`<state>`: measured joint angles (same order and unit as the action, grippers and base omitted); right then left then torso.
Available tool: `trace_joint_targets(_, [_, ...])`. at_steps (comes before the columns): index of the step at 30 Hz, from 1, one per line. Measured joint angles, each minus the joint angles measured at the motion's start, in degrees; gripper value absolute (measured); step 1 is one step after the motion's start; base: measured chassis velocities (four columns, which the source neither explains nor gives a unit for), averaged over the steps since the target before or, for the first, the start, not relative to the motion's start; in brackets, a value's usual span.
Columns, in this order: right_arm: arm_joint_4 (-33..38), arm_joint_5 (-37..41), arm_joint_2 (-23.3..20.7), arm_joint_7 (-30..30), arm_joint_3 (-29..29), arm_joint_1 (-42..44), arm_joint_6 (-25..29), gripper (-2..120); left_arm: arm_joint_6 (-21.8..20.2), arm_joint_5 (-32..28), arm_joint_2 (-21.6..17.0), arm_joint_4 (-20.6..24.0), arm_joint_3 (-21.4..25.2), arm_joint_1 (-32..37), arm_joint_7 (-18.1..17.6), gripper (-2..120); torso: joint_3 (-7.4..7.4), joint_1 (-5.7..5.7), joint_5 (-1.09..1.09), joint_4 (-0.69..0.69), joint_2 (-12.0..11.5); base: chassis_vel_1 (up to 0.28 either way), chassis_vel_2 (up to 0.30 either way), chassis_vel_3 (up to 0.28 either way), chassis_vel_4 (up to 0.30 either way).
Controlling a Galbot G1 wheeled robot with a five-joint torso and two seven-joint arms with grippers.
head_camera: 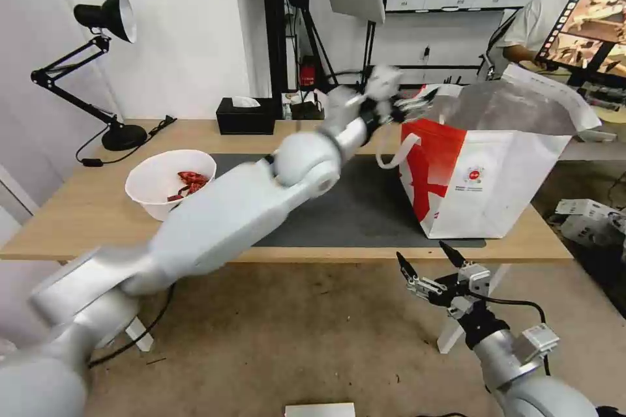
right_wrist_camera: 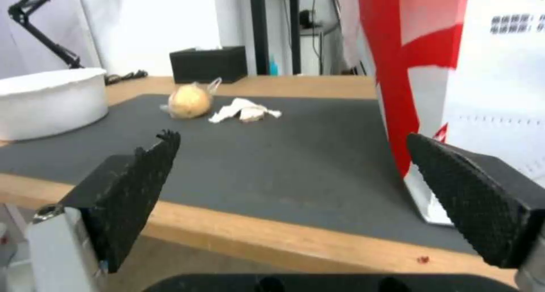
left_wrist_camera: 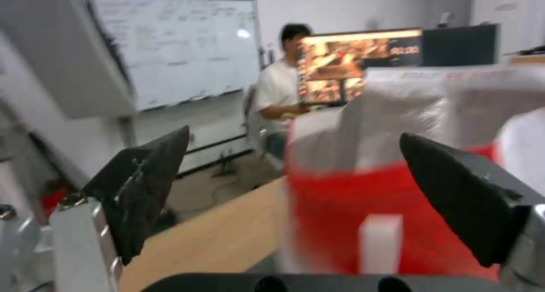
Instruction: Pick up the trash from the table and place it into the takeout bag.
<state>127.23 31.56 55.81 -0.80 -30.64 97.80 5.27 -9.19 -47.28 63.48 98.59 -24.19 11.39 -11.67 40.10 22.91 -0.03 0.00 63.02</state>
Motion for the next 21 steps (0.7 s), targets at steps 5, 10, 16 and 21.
trace_joint_targets(5, [0.5, -0.3, -0.6, -0.5, -0.6, 0.2, 1.2, 100, 0.2, 5.7, -8.5, 7.9, 12.3, 17.4, 2.1, 100, 0.0, 0.0, -0.01, 0.02, 0.0, 0.0, 0.0, 0.0, 0.0])
trace_joint_targets(10, [0.7, -1.0, -1.0, -0.6, -0.1, -0.1, 1.5, 100, 1.2, 12.1, -12.4, 14.4, 26.0, 36.0, 4.8, 100, 0.0, -0.01, 0.0, 0.04, 0.0, 0.0, 0.0, 0.0, 0.0])
trace_joint_targets(16, [1.1, -2.3, -0.1, -0.9, 0.0, 0.4, 2.1, 100, 3.9, 19.7, -10.8, 19.6, 39.6, 55.4, 5.6, 100, -0.01, -0.01, 0.02, -0.02, 0.0, 0.0, 0.0, 0.0, 0.0])
trace_joint_targets(21, [0.9, -4.3, 0.8, -3.4, 0.2, 0.8, 2.3, 100, 4.9, 24.8, -5.7, 22.4, 49.3, 70.2, 5.2, 100, 0.0, -0.01, 0.01, 0.0, 0.0, 0.0, 0.0, 0.0, 0.0])
